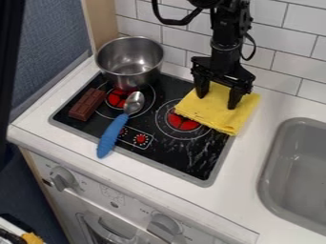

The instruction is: Move the yellow cloth to the bottom right corner of the stove

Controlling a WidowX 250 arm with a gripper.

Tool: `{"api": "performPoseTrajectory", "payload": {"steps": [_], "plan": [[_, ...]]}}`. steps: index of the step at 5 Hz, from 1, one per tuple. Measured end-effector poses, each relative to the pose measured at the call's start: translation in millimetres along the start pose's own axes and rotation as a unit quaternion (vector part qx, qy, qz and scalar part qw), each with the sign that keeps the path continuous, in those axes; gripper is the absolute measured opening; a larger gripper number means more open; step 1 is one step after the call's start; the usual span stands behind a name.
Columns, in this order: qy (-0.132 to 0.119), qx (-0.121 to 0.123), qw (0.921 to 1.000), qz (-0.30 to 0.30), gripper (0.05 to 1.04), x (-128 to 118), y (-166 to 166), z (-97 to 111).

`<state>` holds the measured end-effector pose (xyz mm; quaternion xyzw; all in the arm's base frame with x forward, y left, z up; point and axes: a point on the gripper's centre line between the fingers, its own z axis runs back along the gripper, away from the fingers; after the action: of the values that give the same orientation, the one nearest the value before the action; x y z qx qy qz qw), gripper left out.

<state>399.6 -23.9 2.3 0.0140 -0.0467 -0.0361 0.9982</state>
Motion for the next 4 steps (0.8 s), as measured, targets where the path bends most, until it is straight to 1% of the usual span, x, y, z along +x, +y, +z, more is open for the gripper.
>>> {"api": "performPoseTrajectory", "payload": {"steps": [1, 2, 3, 4], "plan": [[0.007, -0.001, 0.9999, -0.008, 1.001, -32, -1, 4], [0.02, 0.008, 0.9993, -0.03, 1.0, -73, -5, 9], [0.034, 0.008, 0.9986, -0.039, 1.0, -120, -12, 14], [0.039, 0.012, 0.998, -0.049, 1.0, -146, -15, 17]]}}
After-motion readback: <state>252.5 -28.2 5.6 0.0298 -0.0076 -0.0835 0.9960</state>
